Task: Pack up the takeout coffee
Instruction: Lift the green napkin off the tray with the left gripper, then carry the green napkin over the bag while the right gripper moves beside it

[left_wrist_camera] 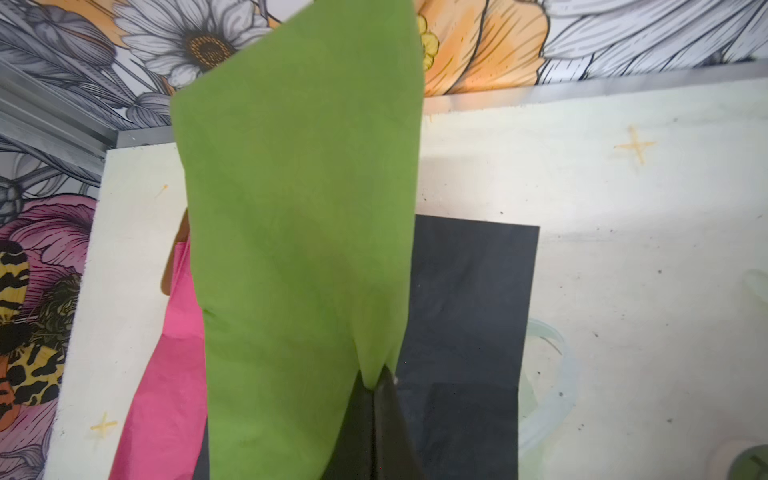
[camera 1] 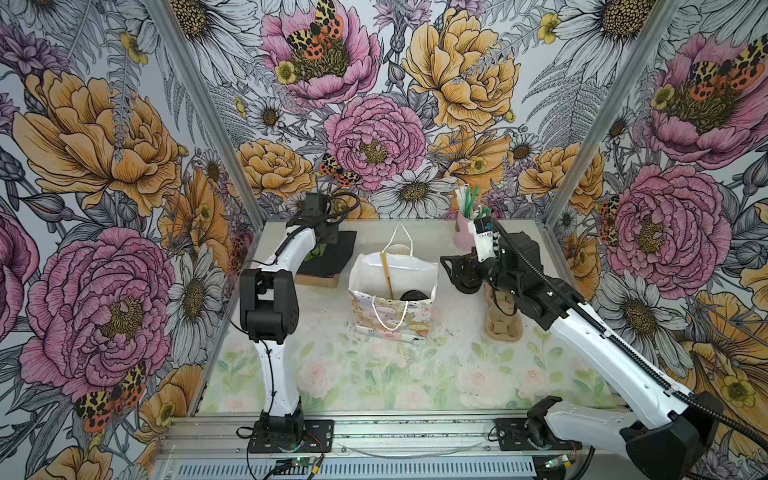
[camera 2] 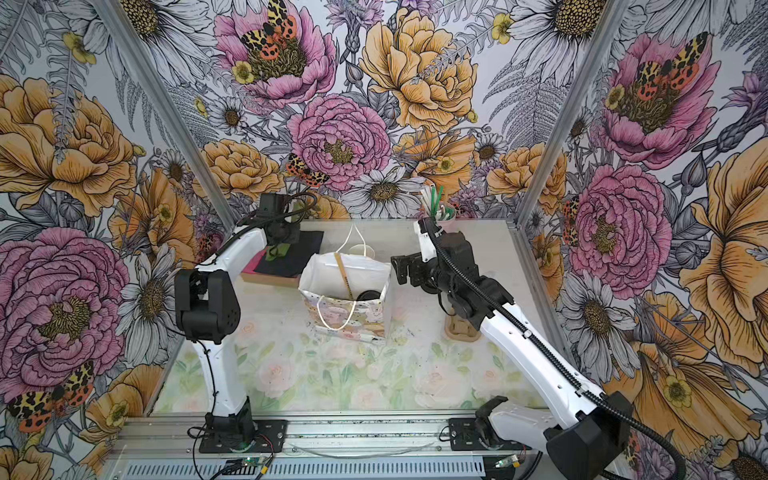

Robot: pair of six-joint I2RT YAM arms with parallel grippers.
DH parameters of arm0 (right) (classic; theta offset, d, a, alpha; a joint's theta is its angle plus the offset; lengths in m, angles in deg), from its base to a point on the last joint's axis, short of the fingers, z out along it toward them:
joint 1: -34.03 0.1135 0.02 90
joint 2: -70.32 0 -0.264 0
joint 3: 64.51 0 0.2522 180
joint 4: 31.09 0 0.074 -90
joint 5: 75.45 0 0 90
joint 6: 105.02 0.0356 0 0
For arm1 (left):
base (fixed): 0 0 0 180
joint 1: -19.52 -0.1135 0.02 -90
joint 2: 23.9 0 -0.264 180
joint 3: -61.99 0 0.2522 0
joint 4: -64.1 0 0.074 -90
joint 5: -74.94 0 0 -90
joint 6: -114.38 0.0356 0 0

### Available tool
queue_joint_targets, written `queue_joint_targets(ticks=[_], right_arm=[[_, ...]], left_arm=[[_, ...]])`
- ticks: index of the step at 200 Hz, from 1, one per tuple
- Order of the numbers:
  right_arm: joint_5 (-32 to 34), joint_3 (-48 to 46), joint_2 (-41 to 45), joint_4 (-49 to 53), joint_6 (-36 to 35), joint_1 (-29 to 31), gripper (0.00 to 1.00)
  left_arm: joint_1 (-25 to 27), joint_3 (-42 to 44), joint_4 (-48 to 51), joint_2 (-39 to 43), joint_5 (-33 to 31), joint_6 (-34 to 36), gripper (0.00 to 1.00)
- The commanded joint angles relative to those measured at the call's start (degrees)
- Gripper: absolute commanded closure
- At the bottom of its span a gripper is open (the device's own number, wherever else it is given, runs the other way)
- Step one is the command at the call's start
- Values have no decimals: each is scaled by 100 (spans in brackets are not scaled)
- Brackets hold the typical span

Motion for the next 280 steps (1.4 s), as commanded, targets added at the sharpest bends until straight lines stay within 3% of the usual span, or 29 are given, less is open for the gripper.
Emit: queue_joint_targets(ticks=[1, 51, 118, 185, 218, 256, 280], right_arm=[[2, 73, 126, -36, -70, -28, 0], [-85, 331, 204, -42, -361, -19, 1], [-829, 884, 58, -43, -978, 33, 1], [-1623, 1706, -772, 13, -1652, 113, 2], [-1788, 2099, -1070, 135, -2295, 122, 2], [-2071, 2546, -1377, 173, -2583, 122, 2], [-2111, 2779, -1497, 211, -2731, 91, 2]], left_arm=[[-185, 91, -163, 384, 469, -311, 100], [-374, 72, -167, 1175, 1940, -579, 100], [-430, 146, -212, 2280, 4320, -847, 100], [-411, 1235, -1834, 3085, 6436, -1385, 100], [-307, 1463, -2021, 3105, 6957, -1162, 100], [74, 1845, -2030, 3476, 7071, 141, 100], [227, 2021, -2030, 3711, 7109, 617, 100]])
